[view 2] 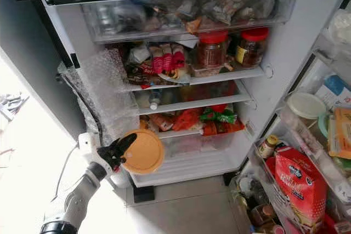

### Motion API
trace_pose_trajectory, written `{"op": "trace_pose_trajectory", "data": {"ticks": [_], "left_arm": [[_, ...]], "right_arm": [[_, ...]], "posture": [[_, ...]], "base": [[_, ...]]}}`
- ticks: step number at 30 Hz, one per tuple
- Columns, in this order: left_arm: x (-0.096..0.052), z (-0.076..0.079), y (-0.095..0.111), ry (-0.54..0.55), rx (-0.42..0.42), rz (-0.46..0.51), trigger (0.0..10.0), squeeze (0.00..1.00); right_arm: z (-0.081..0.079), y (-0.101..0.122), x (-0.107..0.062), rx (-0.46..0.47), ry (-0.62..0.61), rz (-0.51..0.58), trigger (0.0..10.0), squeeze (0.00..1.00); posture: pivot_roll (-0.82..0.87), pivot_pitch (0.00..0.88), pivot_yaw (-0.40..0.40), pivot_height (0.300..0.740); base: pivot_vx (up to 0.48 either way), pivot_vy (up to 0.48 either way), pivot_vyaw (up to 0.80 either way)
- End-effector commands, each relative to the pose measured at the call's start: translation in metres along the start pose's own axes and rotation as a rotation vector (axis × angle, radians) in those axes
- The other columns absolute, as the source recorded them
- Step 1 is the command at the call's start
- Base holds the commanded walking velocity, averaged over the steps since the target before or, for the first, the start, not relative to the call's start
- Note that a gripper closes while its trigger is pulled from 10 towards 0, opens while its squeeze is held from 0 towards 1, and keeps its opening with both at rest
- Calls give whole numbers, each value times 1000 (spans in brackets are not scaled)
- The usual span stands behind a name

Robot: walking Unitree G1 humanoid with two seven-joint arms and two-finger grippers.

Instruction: Restocking fridge

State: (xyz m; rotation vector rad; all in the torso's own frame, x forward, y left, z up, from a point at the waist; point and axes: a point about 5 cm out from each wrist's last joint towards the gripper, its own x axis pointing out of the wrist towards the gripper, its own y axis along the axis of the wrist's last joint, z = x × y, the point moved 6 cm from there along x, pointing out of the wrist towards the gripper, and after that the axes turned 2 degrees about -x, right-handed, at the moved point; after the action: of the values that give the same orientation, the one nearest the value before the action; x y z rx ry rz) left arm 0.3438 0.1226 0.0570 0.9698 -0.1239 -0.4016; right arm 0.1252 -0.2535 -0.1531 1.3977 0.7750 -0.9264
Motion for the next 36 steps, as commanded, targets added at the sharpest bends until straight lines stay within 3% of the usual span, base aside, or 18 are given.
{"op": "trace_pose_trajectory", "data": {"ticks": [1,15,36], "left_arm": [[-1,-2,4,4,8,5,10000,0],[-3,-3,3,3,4,-5,10000,0],[-4,-3,1,0,11,-13,10000,0]], "right_arm": [[0,-2,0,7,0,-4,10000,0],[1,-2,-1,-16,-1,-7,10000,0],[0,-4,-1,-44,9,-15,10000,0]], "posture": [[-188,46,27,740],[-186,49,22,740],[-186,29,23,740]], "base": [[0,0,0],[0,0,0],[0,-324,0]]}}
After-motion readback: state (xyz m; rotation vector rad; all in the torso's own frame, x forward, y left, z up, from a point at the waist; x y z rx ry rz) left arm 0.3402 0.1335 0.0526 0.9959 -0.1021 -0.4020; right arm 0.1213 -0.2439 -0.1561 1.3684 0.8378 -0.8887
